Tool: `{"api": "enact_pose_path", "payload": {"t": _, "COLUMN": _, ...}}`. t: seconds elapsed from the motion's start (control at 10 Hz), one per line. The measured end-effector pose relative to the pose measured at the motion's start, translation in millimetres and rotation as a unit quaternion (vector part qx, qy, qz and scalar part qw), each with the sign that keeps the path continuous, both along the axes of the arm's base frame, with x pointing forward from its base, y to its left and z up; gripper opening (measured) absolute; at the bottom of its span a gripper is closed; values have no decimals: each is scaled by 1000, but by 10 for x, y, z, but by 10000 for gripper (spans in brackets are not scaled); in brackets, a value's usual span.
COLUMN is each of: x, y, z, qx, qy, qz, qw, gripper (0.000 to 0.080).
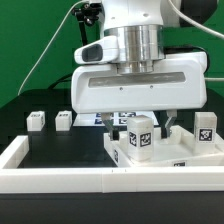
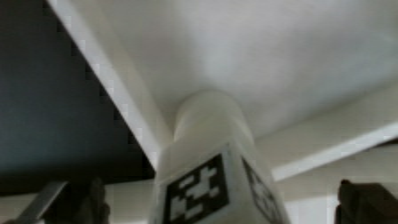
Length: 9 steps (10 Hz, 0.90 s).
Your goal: Assemble square table
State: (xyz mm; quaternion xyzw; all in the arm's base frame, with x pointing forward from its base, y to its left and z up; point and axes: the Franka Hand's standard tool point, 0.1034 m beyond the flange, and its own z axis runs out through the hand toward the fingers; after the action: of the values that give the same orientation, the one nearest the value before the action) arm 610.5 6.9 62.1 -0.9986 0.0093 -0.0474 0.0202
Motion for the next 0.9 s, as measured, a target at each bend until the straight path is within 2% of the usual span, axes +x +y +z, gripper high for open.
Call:
{"api": "enact_pose_path", "payload": {"t": 0.4, "x": 24, "y": 9, "z": 35, "qx": -27, "qy": 14, "qz": 175, "qw": 984, "gripper": 648}}
{"api": "enact_pose_path", "payload": {"t": 0.6, "x": 33, "y": -38, "z": 41, "qx": -32, "qy": 10, "qz": 218, "qw": 975, "gripper": 648}}
{"api": "enact_pose_path", "payload": {"t": 0.8, "x": 31, "y": -37, "z": 38, "qx": -32, "qy": 11, "qz": 216, "qw": 976, "gripper": 373}}
{"api": "enact_pose_path", "payload": {"t": 0.9, "x": 30, "y": -37, "z": 38, "qx": -32, "qy": 11, "qz": 216, "qw": 976, "gripper": 288}}
